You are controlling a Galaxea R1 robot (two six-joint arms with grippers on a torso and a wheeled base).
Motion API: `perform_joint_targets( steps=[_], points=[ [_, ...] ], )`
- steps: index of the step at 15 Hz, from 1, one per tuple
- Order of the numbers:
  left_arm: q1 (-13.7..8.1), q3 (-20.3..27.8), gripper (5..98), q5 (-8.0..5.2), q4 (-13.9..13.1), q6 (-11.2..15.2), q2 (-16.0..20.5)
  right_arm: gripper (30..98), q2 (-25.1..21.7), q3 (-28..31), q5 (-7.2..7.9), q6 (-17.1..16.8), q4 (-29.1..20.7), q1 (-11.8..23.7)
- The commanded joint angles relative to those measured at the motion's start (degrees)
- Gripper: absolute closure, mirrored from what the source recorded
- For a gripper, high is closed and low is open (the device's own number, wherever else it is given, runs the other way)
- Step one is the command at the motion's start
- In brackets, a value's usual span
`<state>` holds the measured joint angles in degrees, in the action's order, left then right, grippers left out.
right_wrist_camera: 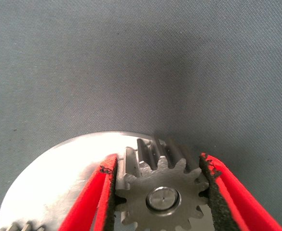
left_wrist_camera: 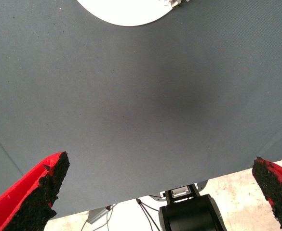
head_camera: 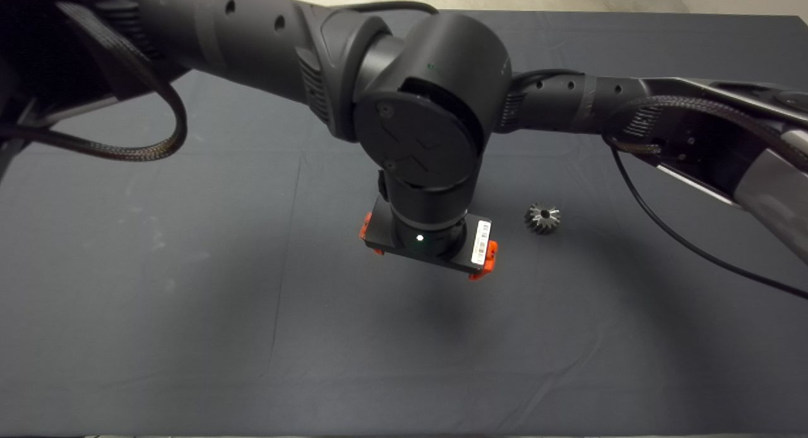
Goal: Remove an incorrectly installed larger gear and replace it with the correct smaller gear
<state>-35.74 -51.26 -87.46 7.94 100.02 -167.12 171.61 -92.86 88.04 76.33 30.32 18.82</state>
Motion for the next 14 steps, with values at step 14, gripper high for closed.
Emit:
perform_joint_targets(
  steps=[14],
  points=[
    [-0.91,8.94,6.0,-3.51,-0.37,0.26,9.16,74.4,-12.48,40.44,3.89,16.86,-15.74,29.26]
  ],
)
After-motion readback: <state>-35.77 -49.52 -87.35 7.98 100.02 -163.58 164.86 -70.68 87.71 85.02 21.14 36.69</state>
